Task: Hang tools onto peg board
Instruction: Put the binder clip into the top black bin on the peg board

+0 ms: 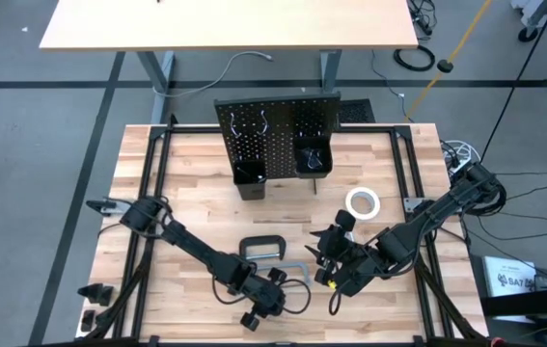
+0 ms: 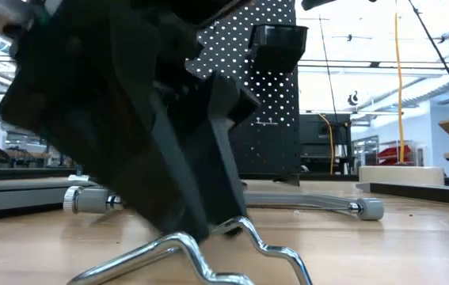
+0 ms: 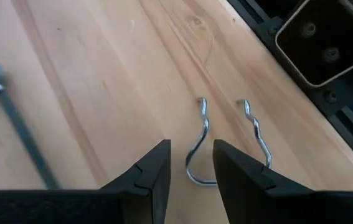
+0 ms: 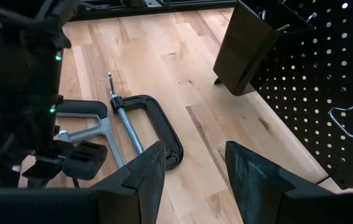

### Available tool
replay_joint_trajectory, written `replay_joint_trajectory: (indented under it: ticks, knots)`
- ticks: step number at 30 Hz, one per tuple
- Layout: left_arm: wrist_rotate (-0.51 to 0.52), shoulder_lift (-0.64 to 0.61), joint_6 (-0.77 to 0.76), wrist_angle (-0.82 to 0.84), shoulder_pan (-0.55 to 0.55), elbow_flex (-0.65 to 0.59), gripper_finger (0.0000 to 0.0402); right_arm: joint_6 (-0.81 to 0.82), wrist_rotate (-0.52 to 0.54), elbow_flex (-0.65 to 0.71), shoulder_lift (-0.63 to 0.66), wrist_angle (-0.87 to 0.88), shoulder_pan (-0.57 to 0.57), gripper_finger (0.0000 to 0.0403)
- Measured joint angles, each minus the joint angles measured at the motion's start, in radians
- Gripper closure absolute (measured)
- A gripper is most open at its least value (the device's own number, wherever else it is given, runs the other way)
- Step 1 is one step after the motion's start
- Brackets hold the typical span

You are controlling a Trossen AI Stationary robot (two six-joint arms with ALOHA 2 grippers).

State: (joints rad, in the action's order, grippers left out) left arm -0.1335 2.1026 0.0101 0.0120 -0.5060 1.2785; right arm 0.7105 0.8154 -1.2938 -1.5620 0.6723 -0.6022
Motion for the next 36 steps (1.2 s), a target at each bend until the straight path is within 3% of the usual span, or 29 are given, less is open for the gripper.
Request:
replay_joint_trajectory:
  ticks: [10,17,27,36]
  knots:
    - [-0.039,0.045,-0.001,-0.082,0.002,0.002,0.0288,0.001,0.004,0.0,0.0,0.001,0.0,0.0243]
    - [-0.032,0.047,0.001,-0.082,0.005,0.002,0.039,0.002,0.004,0.0,0.0,0.005,0.0,0.0243]
    - [-0.011,0.026,0.006,-0.063,0.002,-0.002,0.0397,0.004,0.003,0.0,0.0,0.005,0.0,0.0243]
    - [0.101,-0.082,0.032,0.073,0.002,-0.003,0.0399,0.009,-0.003,0.0,0.0,0.006,0.0,0.0243]
